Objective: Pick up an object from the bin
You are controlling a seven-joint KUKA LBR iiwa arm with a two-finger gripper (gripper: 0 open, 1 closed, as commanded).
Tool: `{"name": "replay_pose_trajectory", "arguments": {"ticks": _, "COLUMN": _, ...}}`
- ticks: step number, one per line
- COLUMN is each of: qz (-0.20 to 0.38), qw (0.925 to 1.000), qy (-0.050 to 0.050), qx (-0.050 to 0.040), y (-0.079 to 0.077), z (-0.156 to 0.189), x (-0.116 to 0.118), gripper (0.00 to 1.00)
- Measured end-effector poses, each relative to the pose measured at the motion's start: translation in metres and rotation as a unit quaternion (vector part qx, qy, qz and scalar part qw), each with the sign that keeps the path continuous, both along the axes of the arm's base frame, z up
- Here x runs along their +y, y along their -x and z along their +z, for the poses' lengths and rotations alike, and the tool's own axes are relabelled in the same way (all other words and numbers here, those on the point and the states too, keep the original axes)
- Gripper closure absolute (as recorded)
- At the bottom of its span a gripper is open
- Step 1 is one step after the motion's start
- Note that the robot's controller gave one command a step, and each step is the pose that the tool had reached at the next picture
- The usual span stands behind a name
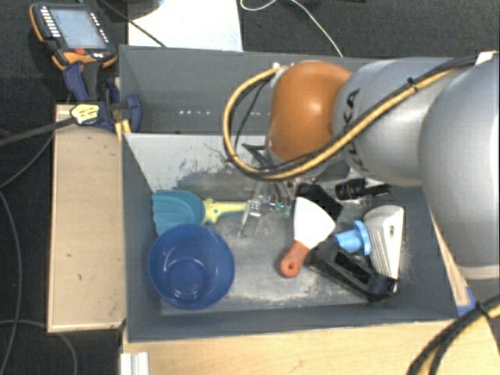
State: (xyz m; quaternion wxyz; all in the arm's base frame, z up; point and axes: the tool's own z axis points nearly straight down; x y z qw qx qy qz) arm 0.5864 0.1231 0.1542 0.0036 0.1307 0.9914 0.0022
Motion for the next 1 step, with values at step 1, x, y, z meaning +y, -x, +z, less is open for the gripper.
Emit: {"name": "replay_pose_trajectory", "arguments": {"ticks": 1, "qz": 0.099, "qw": 0.9951, "qy": 0.001, "qx": -0.0022, "y": -0.0033, "z": 0.0603, "x": 0.0347, "gripper": 0.00}}
